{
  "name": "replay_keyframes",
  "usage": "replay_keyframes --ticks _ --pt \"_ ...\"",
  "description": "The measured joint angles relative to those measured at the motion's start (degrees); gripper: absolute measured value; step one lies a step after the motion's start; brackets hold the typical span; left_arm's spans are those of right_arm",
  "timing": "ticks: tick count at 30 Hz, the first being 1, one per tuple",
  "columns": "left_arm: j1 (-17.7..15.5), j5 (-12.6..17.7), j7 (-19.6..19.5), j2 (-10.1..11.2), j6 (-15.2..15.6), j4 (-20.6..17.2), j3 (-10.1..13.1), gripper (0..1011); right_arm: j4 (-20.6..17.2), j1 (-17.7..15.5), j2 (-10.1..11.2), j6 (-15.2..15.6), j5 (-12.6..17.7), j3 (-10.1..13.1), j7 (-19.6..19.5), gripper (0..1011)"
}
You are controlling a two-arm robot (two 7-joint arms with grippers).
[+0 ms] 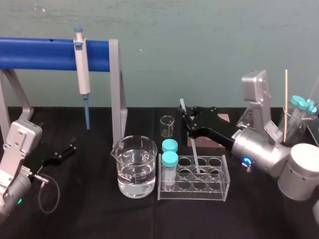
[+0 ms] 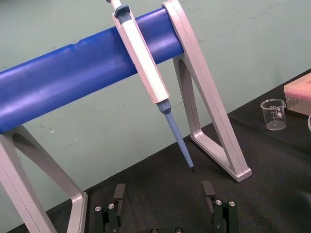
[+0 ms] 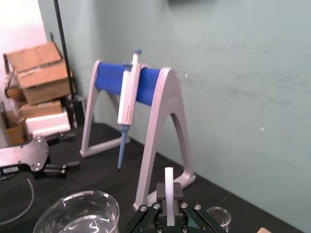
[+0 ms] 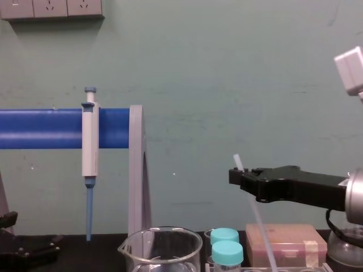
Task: Pick up the stirring rod with one hand, then place it down.
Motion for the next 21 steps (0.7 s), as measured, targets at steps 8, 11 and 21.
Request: replay_keyframes --ticks 8,11,21 --pt "0.0 0.0 0.0 0.0 0.0 0.0 0.0 1000 -3.51 -5.43 -0.54 -5.02 1.11 3.76 -1.41 72" --pt "0.0 0.0 0.0 0.0 0.0 0.0 0.0 1000 -4.33 -6.14 -0.55 -5.75 1.09 4.47 -1.65 72" --pt "0.0 0.0 0.0 0.0 0.0 0.0 0.0 1000 -10.44 -6.08 0.67 -7.7 0.39 8.8 -1.63 72"
